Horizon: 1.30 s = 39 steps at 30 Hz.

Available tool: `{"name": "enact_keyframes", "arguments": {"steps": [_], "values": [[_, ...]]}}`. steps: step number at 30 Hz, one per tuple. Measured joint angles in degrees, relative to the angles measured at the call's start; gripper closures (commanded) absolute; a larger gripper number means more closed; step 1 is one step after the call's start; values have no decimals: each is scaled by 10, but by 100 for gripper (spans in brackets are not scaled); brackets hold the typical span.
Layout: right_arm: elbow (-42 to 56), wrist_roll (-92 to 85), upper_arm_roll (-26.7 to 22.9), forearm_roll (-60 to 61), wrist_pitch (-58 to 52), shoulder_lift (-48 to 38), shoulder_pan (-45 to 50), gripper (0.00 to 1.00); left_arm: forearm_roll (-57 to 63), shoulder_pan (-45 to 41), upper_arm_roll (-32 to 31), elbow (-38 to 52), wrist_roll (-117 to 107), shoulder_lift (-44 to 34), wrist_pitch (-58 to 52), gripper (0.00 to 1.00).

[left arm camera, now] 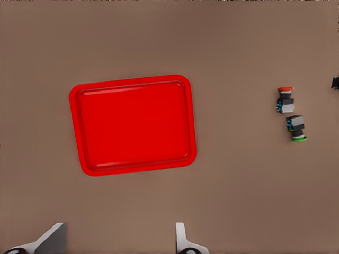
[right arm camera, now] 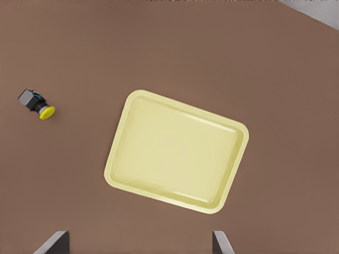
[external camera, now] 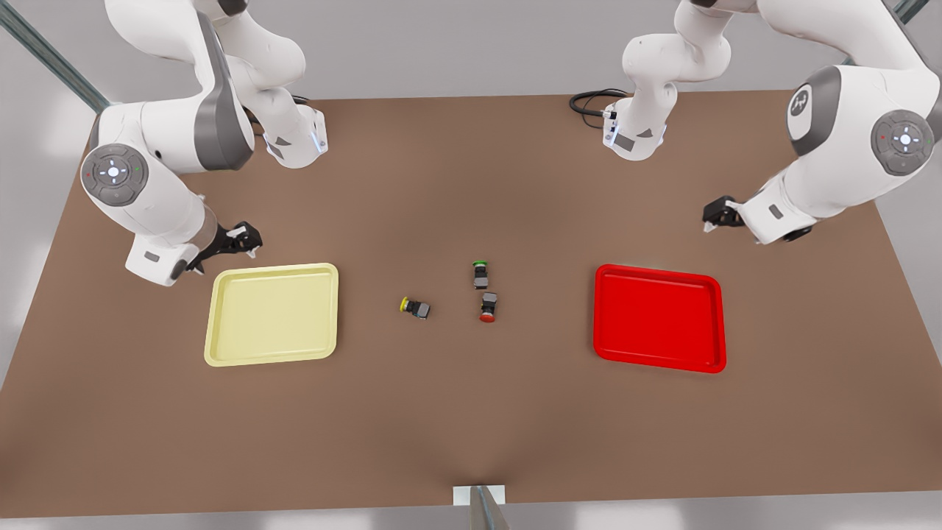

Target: Place the switches on the corresponding trays according to their colors

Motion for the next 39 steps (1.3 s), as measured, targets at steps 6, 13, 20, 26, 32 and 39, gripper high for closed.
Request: {"name": "enact_keyframes", "arguments": {"steps": [6, 13, 20, 26, 32, 39], "values": [[28, -5, -1, 19, 24, 143, 93, 0, 2, -155, -5, 29, -21, 100, 2, 0], [34, -34, 2, 37, 137, 282, 214, 0, 1, -299, -5, 19, -76, 273, 167, 0], [22, -117, 2, 46, 234, 321, 222, 0, -10, -313, -14, -7, -148, 338, 325, 0], [-51, -175, 4, 62, 332, 335, 242, 0, -47, -327, -28, 25, -259, 390, 381, 0], [-112, -220, 11, 65, 423, 334, 242, 0, -53, -328, -27, 21, -331, 421, 432, 0], [-127, -256, 14, 65, 463, 333, 241, 0, -50, -327, -26, 11, -378, 426, 464, 0]]}}
